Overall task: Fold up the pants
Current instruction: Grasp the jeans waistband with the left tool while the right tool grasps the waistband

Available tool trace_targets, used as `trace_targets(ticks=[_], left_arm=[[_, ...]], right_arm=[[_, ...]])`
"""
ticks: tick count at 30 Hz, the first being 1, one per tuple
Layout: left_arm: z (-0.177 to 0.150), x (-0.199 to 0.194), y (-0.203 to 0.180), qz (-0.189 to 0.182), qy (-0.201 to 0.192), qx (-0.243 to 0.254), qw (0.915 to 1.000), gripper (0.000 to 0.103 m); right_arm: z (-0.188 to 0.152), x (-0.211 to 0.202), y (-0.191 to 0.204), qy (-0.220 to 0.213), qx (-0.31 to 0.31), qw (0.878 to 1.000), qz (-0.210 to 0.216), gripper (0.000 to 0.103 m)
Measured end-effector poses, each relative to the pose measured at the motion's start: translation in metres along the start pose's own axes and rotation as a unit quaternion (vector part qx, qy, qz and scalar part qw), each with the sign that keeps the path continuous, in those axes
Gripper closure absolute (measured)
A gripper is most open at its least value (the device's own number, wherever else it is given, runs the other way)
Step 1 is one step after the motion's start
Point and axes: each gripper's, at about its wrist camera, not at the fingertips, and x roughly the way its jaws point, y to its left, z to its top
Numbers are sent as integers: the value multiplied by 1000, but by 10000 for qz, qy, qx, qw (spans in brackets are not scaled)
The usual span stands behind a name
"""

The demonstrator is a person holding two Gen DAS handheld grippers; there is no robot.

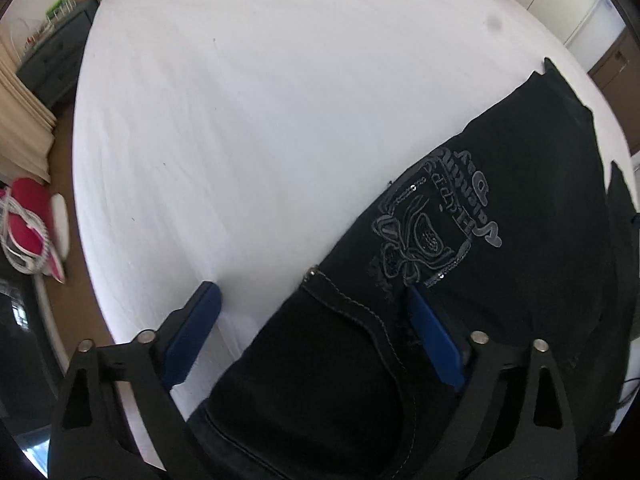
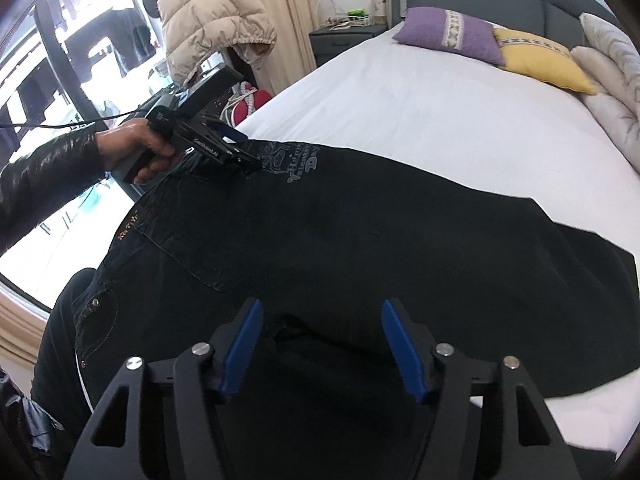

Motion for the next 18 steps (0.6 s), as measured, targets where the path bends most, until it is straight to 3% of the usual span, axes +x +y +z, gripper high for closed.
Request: trace_targets(ticks=[3, 4, 5, 8, 18], left_arm=[[5, -1, 2, -117, -8, -51, 9999, 49], [7, -4, 3, -145, -73, -87, 9998, 74], [9, -9, 4, -170, -142, -125, 9997, 83], [1, -18, 2, -3, -423, -126, 9990, 94], [-69, -86, -24, 64, -1642, 104, 9864, 98]], right_arm=[[9, 5, -2, 30, -65, 10000, 5, 43], [12, 7, -2, 34, -84, 10000, 8, 45], [16, 8, -2, 25, -122, 9999, -2, 46], [28, 7, 3, -4, -267, 9996, -30, 46], [79, 10, 30, 13, -1231, 9921, -227, 57]])
